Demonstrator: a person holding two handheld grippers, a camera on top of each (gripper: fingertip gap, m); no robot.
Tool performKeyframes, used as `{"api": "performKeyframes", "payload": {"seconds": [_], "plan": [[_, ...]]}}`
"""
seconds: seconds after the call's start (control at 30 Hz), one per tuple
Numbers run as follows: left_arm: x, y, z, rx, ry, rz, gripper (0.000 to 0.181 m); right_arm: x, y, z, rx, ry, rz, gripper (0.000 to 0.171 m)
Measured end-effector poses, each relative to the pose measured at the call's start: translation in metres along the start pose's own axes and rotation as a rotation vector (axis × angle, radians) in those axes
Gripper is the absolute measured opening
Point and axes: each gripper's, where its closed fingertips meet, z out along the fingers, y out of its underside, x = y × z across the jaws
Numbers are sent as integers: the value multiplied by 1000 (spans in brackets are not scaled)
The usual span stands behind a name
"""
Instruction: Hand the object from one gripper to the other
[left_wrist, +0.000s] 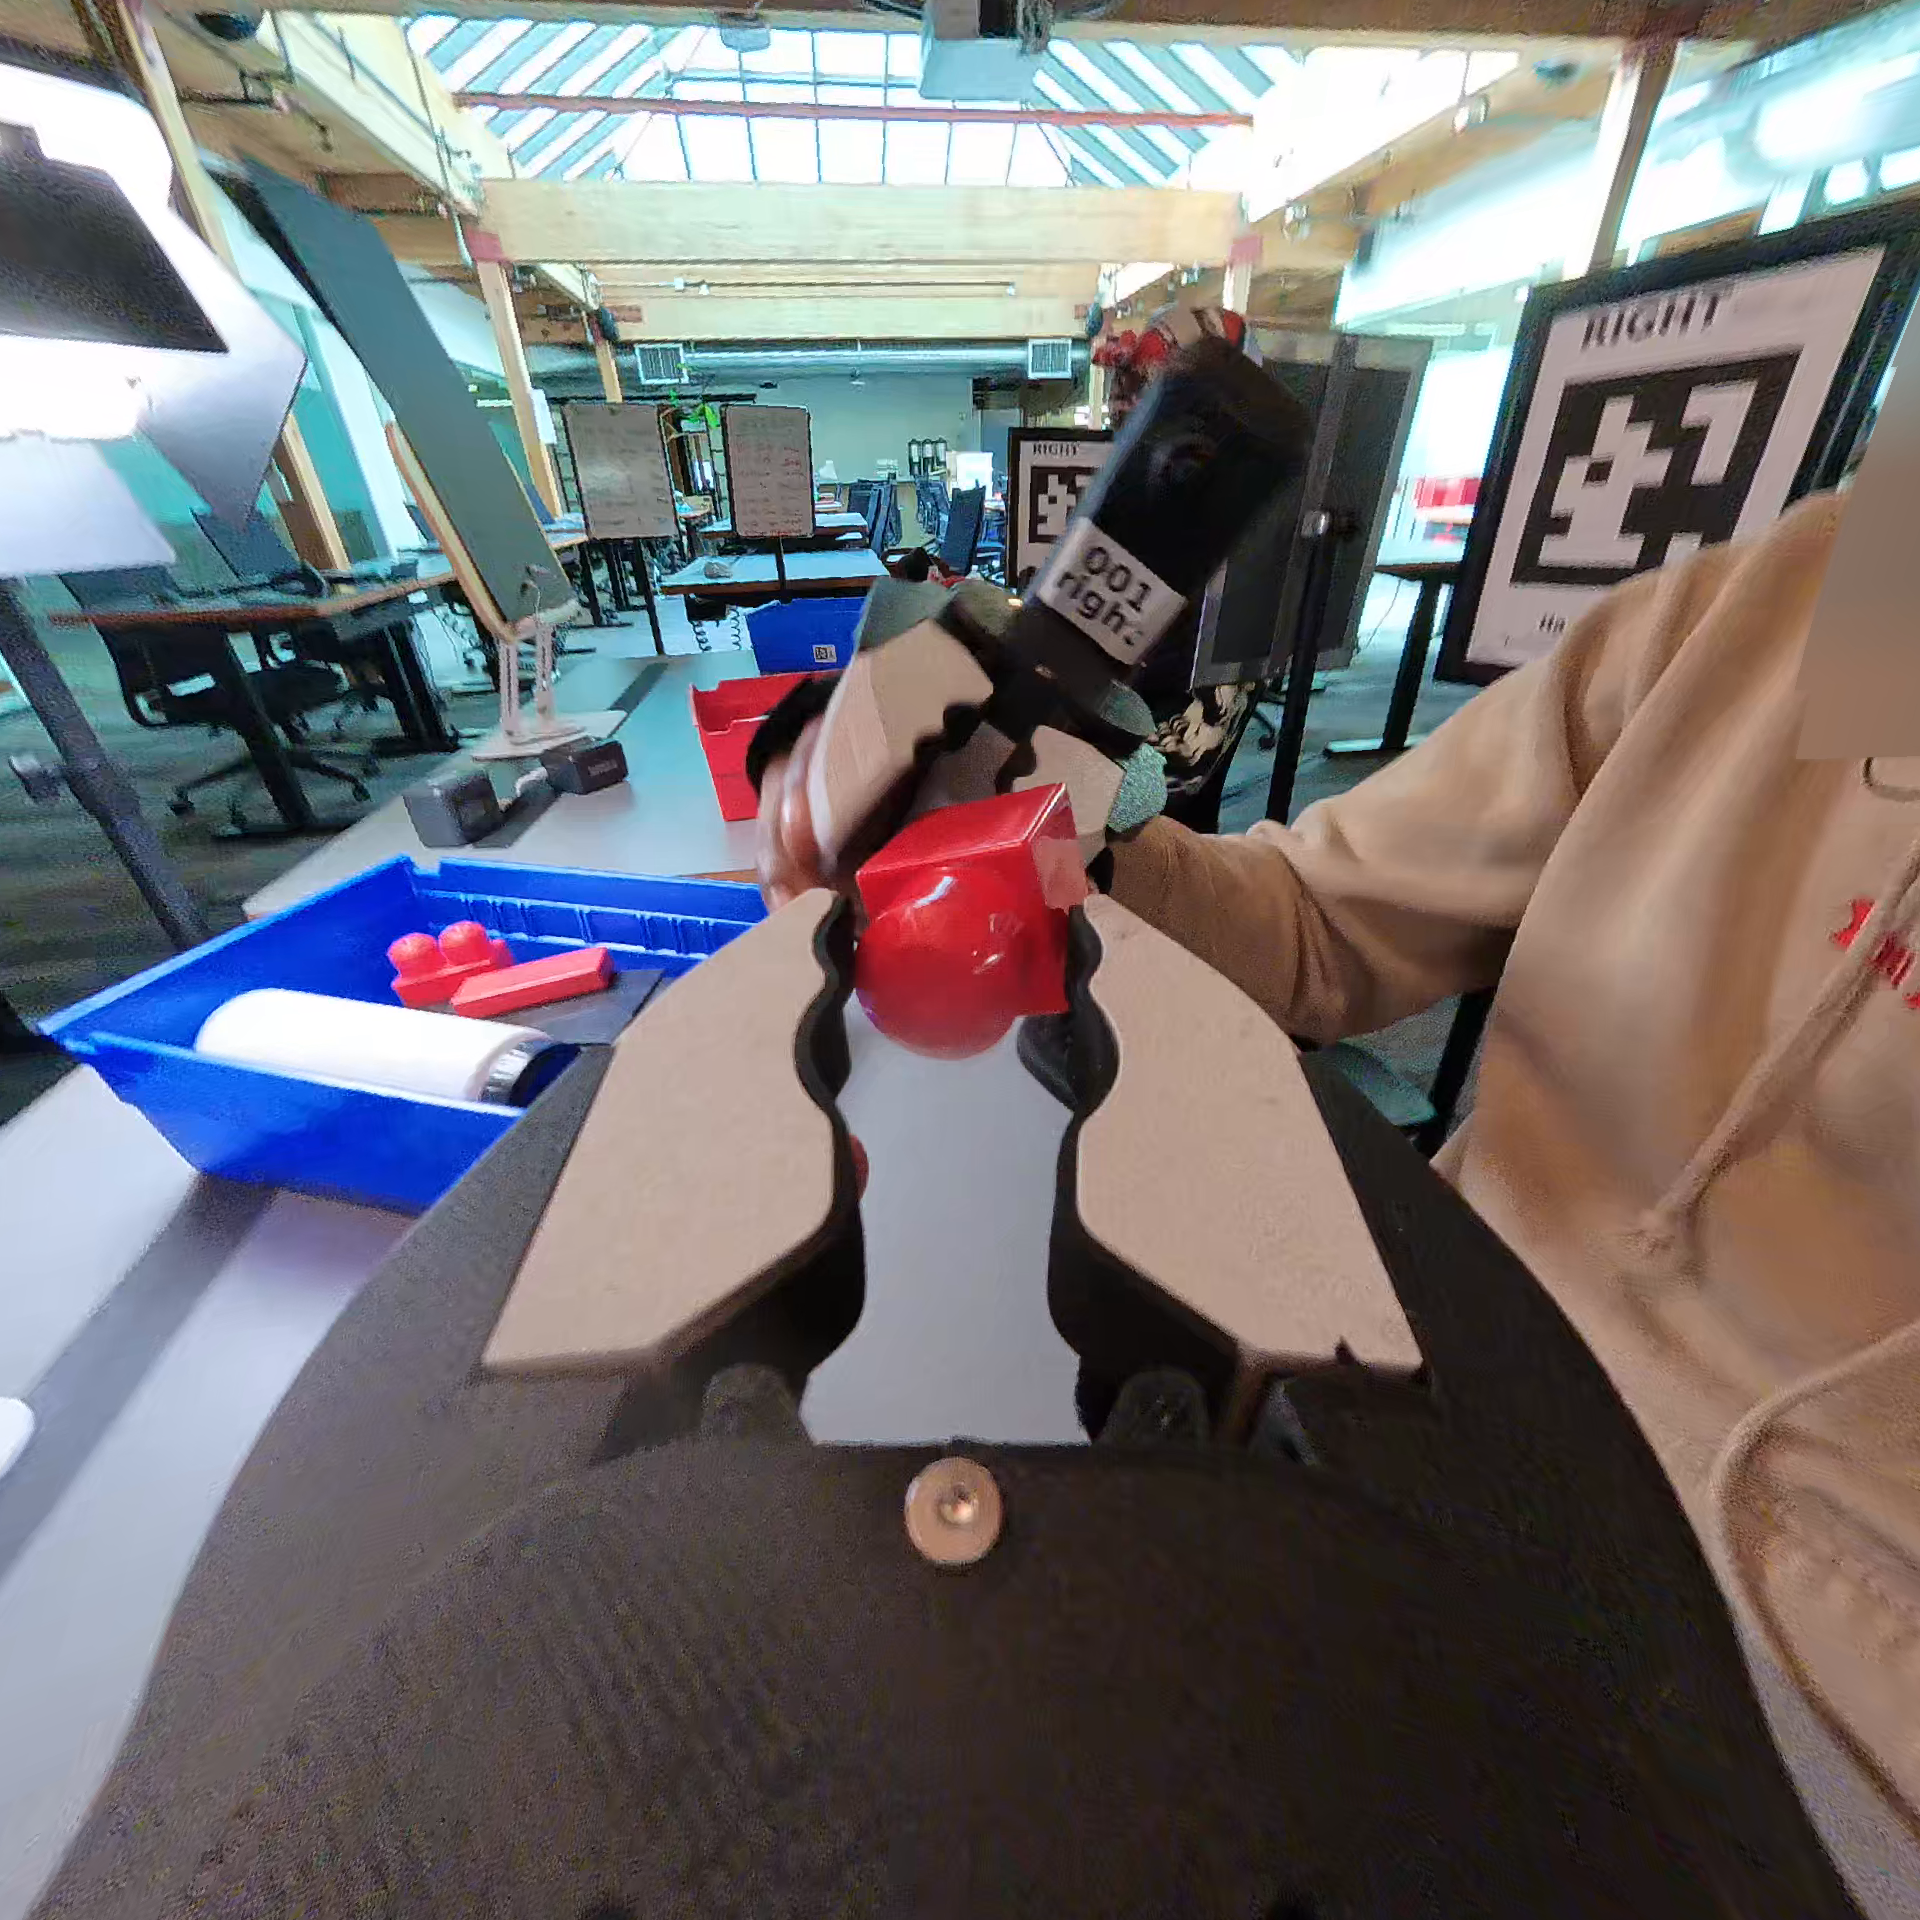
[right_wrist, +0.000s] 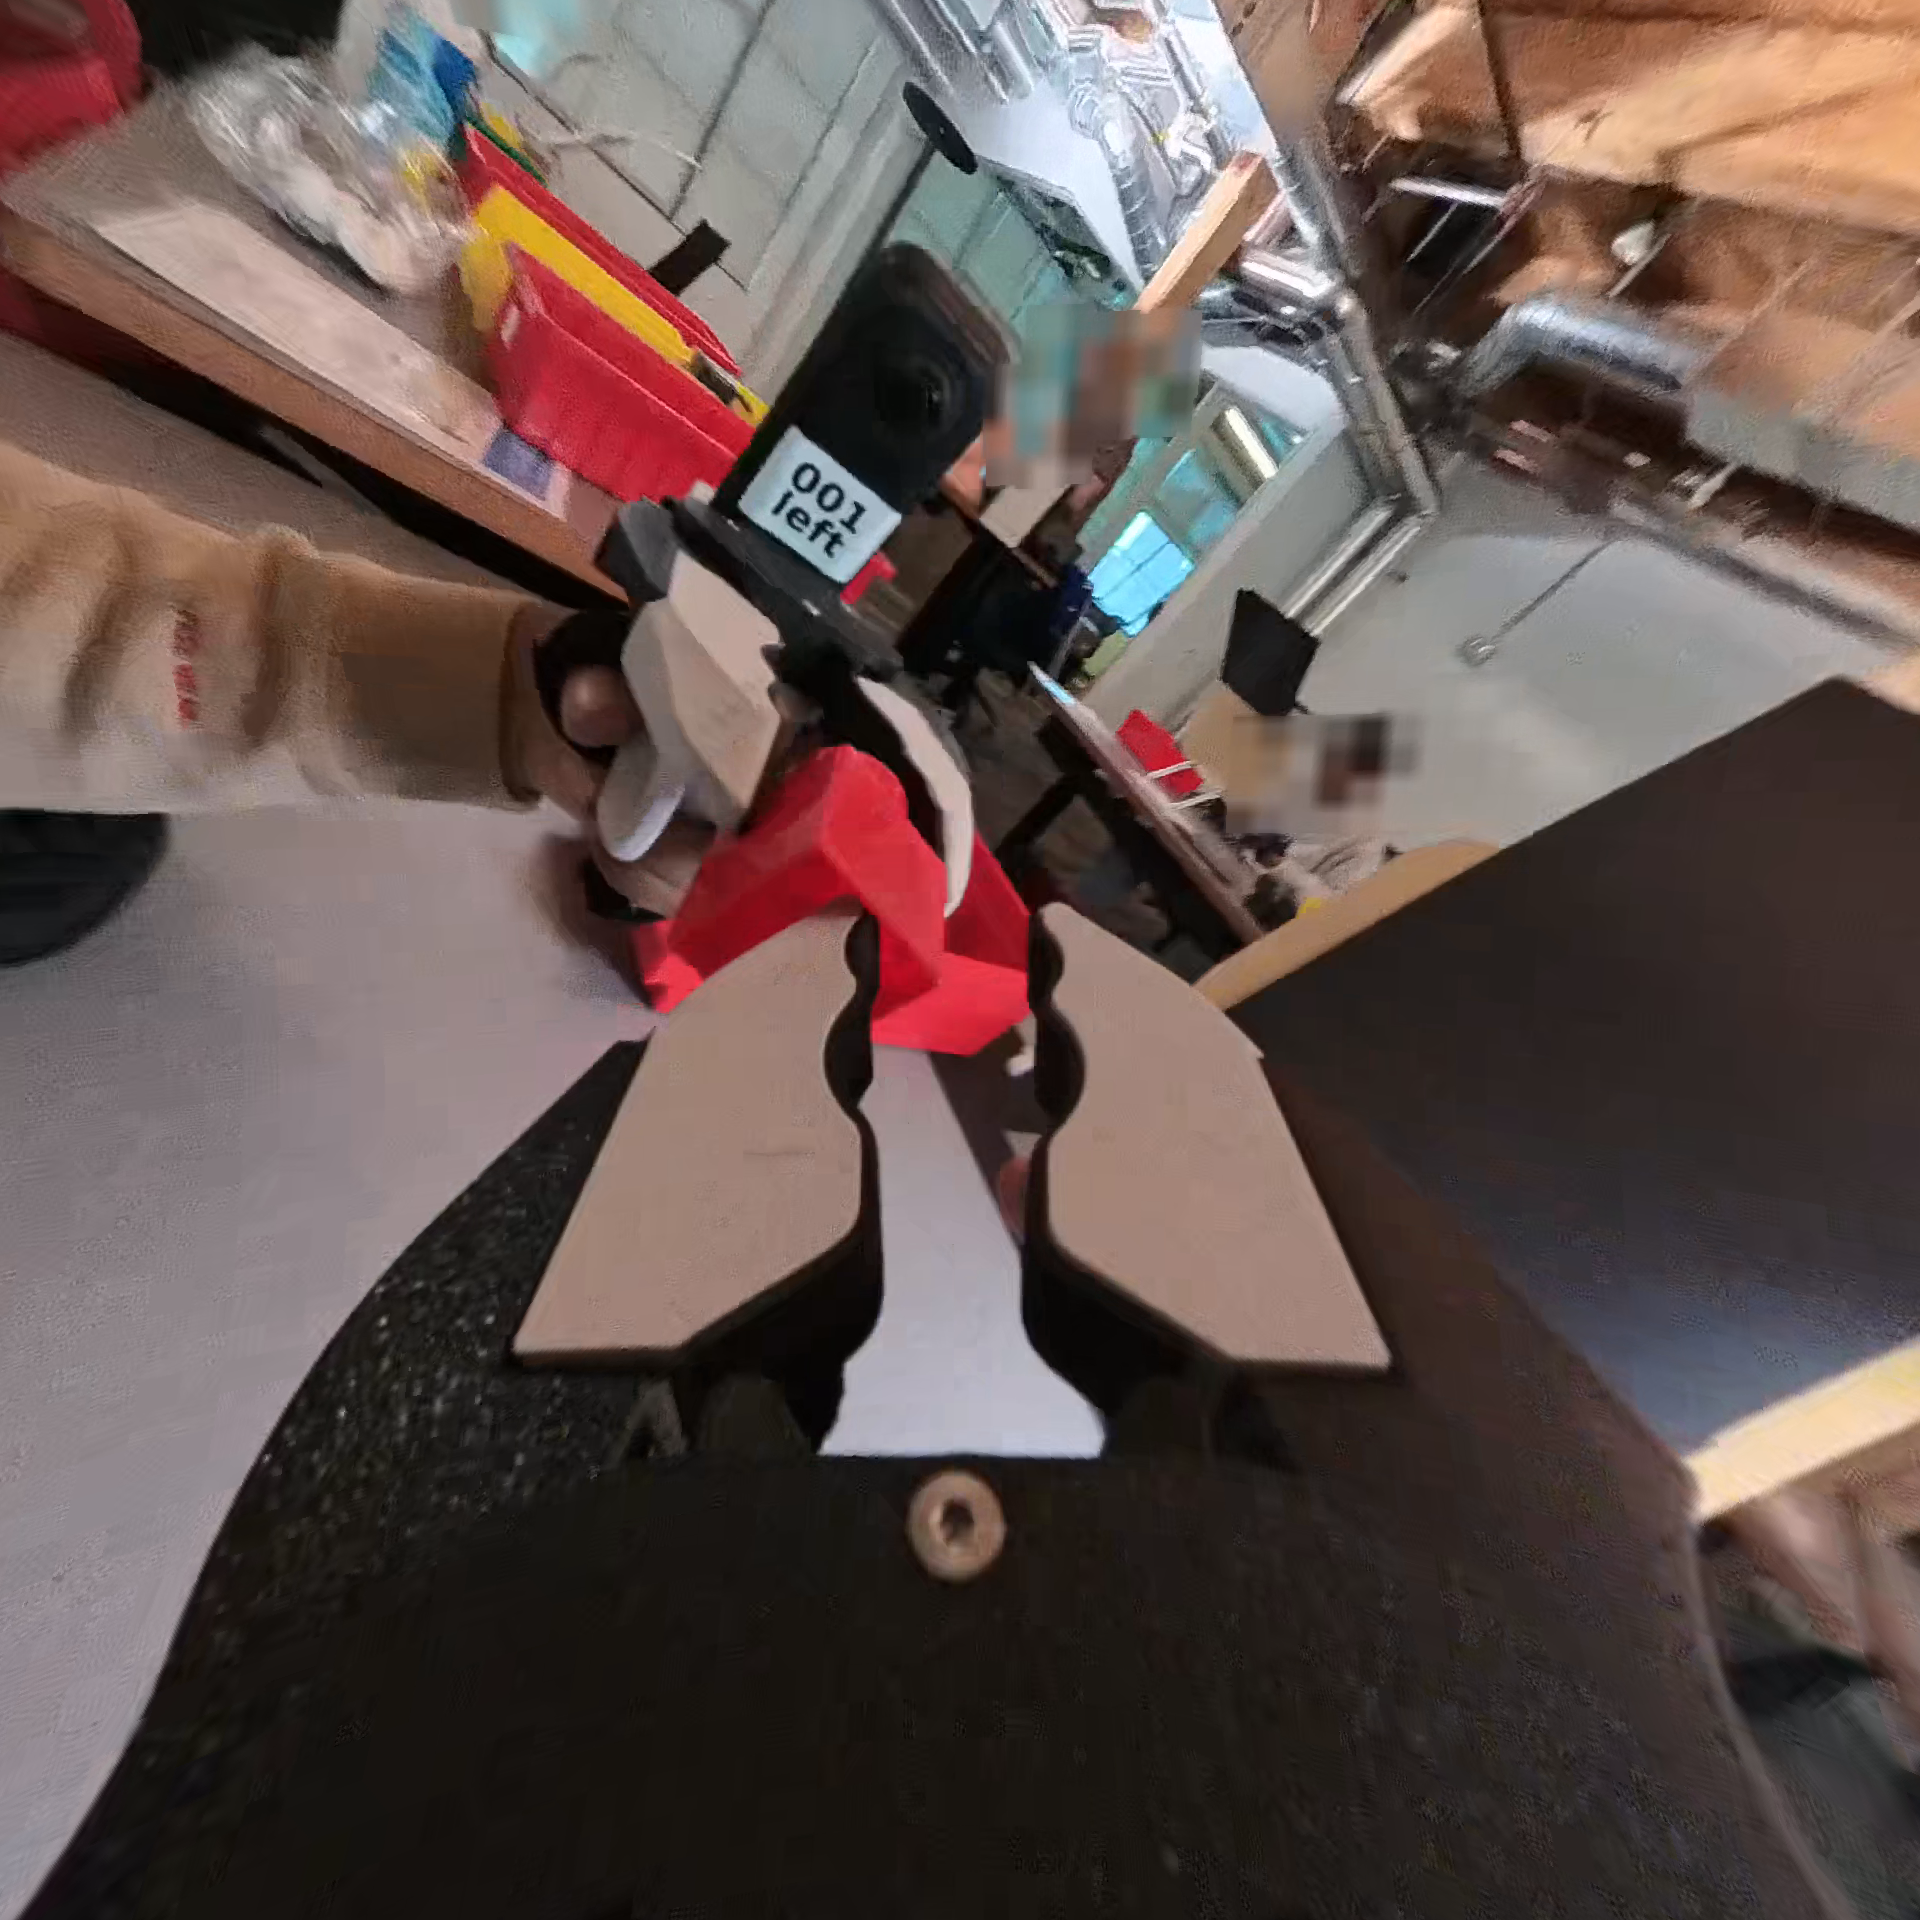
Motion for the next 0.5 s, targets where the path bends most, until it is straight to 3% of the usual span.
{"api": "performKeyframes", "payload": {"seconds": [0.07, 0.17, 0.33, 0.43, 0.5], "plan": [[5, 1, 2, 2, 4, 79, 39, -13, 4, 2, -3, -110, 98, 10], [0, -1, 1, 22, -26, 78, 41, -8, 2, 3, -1, -70, 101, 9], [-9, 3, 4, 7, 16, -234, 65, 2, 2, -1, -59, 138, -366, 8], [-11, 14, 13, -45, 23, -355, 48, -4, 9, 4, -128, 194, -641, 9], [-11, 14, 14, -44, 27, -360, 47, -7, 9, 6, -108, 202, -660, 9]]}}
